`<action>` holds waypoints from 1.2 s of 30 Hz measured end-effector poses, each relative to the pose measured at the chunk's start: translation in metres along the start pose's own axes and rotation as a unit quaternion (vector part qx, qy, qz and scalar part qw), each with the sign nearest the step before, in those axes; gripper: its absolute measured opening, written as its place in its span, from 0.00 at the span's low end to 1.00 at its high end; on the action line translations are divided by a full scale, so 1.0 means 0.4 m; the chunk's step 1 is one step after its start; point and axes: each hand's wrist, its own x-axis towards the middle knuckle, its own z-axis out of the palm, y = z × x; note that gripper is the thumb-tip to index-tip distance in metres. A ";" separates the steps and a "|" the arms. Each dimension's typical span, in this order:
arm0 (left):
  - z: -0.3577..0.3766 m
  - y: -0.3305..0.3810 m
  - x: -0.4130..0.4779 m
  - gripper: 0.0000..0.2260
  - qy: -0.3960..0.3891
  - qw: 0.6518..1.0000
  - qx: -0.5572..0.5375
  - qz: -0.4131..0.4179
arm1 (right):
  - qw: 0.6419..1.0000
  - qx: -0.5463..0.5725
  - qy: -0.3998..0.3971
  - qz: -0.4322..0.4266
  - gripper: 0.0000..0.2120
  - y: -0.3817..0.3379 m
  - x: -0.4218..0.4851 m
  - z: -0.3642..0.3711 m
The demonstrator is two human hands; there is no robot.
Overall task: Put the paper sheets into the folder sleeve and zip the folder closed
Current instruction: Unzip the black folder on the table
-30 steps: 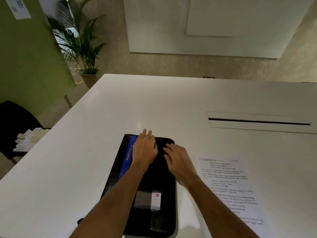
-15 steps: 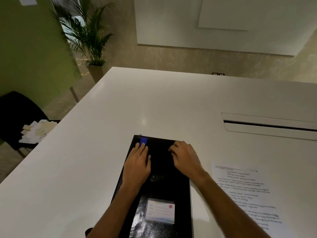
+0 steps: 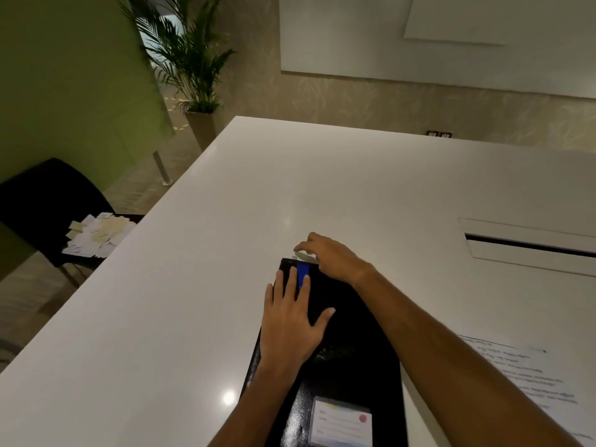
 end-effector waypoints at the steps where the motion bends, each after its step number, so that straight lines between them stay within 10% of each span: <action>1: 0.000 0.001 0.001 0.40 0.000 1.000 0.002 0.000 | 1.000 -0.002 -0.006 -0.007 0.28 -0.003 0.017 -0.001; 6: 0.003 -0.003 0.004 0.39 0.000 1.000 0.003 -0.004 | 0.997 -0.040 -0.021 -0.055 0.06 -0.010 0.079 -0.014; 19: 0.011 -0.005 0.003 0.38 -0.001 1.000 -0.004 -0.012 | 0.972 -0.161 -0.006 -0.171 0.10 0.013 0.090 -0.001; 36: -0.011 -0.006 0.008 0.41 -0.056 0.998 -0.012 -0.035 | 0.993 -0.018 0.013 -0.113 0.09 0.102 0.035 -0.004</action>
